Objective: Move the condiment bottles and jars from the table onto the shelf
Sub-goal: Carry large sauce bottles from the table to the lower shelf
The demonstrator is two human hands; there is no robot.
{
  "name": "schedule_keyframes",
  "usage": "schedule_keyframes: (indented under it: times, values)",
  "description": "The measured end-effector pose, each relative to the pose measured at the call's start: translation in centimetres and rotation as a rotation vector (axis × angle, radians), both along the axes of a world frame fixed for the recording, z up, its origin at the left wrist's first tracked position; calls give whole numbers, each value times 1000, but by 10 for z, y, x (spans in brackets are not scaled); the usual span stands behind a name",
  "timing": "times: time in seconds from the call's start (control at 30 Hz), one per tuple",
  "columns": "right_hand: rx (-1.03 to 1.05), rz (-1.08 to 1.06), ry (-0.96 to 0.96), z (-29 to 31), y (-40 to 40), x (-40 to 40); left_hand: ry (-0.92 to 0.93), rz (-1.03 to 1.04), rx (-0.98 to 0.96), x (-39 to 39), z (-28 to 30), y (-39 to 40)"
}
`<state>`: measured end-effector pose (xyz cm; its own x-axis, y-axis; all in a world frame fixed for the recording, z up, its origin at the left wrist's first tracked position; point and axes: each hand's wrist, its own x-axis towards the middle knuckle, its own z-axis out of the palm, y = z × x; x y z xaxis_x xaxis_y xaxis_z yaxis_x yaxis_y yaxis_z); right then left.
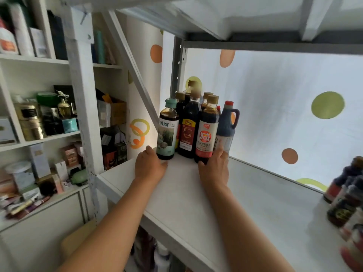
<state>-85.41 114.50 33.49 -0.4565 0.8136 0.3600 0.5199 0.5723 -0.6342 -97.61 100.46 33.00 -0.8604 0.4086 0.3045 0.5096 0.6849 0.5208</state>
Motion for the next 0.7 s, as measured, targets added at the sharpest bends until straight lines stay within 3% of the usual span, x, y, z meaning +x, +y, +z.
schedule_keyframes:
  times: [0.13,0.23,0.47,0.7]
  values:
    - [43,53,-388,3,-31,29,45,-238,-353,26,-1,-28]
    - [82,85,-477,5,-65,48,57,-326,-450,46,-1,-44]
    - [179,249,-409,-1,-145,126,249,-468,-306,115,-17,-93]
    - [391,201,-605,-26,-191,174,296,-483,-255,193,-38,-142]
